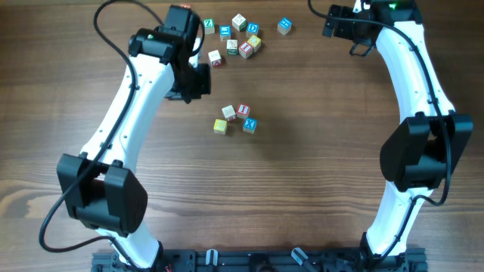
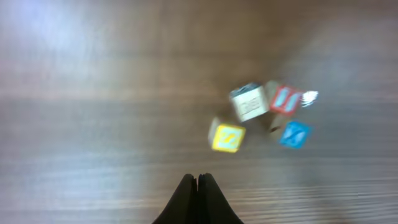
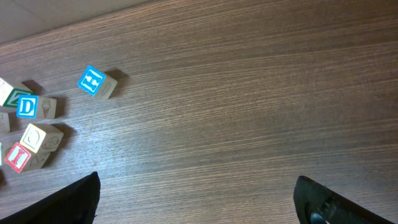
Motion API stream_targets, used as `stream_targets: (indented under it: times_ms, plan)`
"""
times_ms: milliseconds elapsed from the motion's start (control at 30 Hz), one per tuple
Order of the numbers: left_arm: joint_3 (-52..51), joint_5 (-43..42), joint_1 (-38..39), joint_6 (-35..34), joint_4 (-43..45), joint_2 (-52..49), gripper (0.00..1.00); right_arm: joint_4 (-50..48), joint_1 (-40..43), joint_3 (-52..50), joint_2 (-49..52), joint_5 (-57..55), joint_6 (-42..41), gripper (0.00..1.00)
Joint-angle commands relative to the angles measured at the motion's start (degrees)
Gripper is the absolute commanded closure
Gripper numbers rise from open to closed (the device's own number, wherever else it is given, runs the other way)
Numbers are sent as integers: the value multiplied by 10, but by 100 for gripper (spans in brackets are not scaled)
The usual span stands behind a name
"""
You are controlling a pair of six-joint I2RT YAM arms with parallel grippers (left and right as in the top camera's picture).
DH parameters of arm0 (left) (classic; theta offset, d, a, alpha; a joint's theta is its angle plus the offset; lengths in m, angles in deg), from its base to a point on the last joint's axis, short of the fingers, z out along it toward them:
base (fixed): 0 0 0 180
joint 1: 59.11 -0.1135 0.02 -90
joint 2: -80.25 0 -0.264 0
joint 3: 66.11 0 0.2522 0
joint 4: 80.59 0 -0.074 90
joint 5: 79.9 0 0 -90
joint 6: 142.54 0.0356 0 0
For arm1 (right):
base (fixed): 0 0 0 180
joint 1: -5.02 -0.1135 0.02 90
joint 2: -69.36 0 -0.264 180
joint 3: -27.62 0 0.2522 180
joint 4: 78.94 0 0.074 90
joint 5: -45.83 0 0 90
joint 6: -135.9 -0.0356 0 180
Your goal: Form a circle
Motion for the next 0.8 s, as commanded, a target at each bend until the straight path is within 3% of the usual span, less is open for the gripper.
stream_targets:
  times_ms: [0,100,200,333,767]
  plan:
    - [-76,12,-5,-37,1,-2,96,0,-2,-2,5,-6,8,0]
    - [-164,10,-5,-57,61,-2,96,-1,-2,-2,5,-6,7,0]
    - [-267,8,-5,-71,191,-2,96,-1,-2,-2,5,-6,7,0]
    - [-328,7,-5,-72,312,-2,96,-1,-2,-2,5,-6,7,0]
    - [-329,-37,-3,-85,352,-3,96,0,-2,-2,5,-6,7,0]
